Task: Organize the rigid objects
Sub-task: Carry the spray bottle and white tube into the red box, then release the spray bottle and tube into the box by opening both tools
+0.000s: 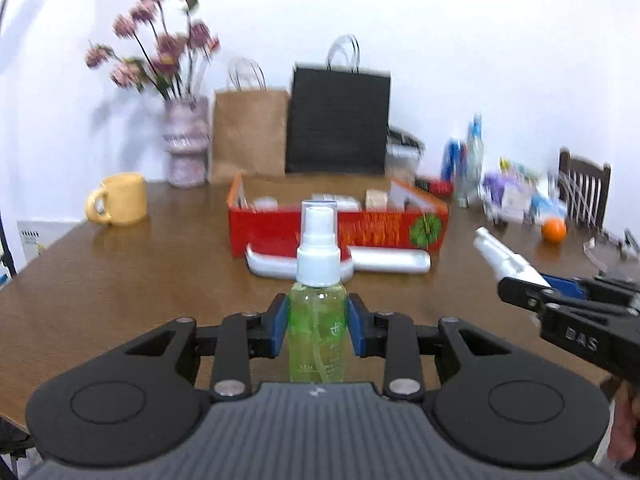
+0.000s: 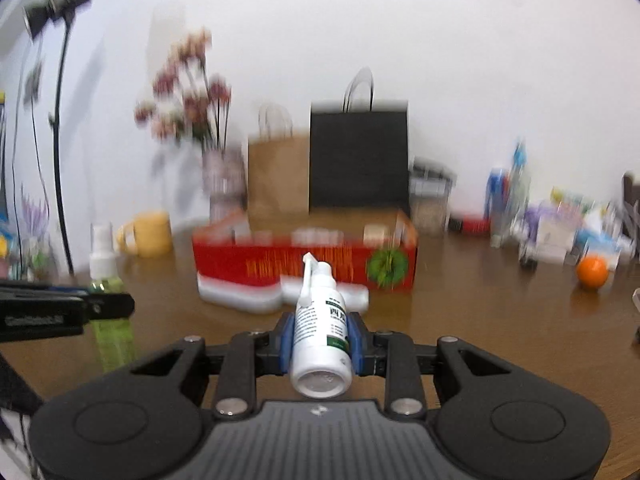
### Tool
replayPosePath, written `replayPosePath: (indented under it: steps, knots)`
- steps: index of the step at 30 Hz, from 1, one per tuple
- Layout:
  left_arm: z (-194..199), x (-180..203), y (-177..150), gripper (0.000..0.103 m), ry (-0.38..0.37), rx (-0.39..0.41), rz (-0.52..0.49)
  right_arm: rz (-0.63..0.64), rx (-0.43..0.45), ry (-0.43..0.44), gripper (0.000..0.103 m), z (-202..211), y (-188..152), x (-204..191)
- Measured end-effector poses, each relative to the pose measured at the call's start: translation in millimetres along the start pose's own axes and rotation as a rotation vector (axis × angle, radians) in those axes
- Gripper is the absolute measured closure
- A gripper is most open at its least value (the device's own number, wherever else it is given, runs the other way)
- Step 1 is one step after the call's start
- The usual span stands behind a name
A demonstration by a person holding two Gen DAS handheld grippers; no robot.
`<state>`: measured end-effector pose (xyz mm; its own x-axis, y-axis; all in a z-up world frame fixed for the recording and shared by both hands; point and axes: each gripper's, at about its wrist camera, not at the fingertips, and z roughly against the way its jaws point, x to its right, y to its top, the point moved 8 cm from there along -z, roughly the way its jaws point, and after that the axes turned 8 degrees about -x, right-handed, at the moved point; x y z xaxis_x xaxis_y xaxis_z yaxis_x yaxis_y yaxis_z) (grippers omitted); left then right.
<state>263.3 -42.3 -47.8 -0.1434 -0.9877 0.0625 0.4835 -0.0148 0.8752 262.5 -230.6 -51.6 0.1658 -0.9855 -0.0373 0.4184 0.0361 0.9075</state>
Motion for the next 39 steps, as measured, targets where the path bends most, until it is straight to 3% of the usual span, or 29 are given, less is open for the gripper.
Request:
replayPosePath:
  steps: [3,7,11,15,21,28,36,39]
  knots:
    - [9.3,-3.6,15.6,0.072,-0.004,0.056,0.022,-0.005,0.102,-0.004,0.076,13.6,10.9,-5.8]
    - [2.9,-5.6,38.8,0.072,-0.013,0.075,0.024,-0.035,0.099,0.018,0.076,5.3,22.1,-1.8]
    - [-24.8,-16.1,77.9,0.072,-0.068,0.063,0.017,-0.038,0.097,0.035,0.076,-17.5,46.2,9.2]
    - [-80.0,-21.7,135.1,0.072,-0.120,-0.018,0.003,-0.032,0.078,0.046,0.076,-64.3,88.1,27.3]
    - [-200.8,-26.4,189.4,0.072,-0.213,-0.302,0.074,-0.006,-0.060,0.025,0.076,-171.8,149.7,58.0]
    - [-315.0,-20.7,176.2,0.072,-0.181,-0.564,0.009,0.018,-0.319,0.000,0.076,-290.6,146.7,82.2]
    - [-386.8,-24.0,151.5,0.071,-0.121,-0.671,0.101,0.022,-0.456,-0.025,0.076,-360.5,124.0,84.9]
    - [-392.9,-24.6,147.2,0.071,-0.139,-0.675,0.114,0.013,-0.448,-0.025,0.074,-366.8,124.6,85.4]
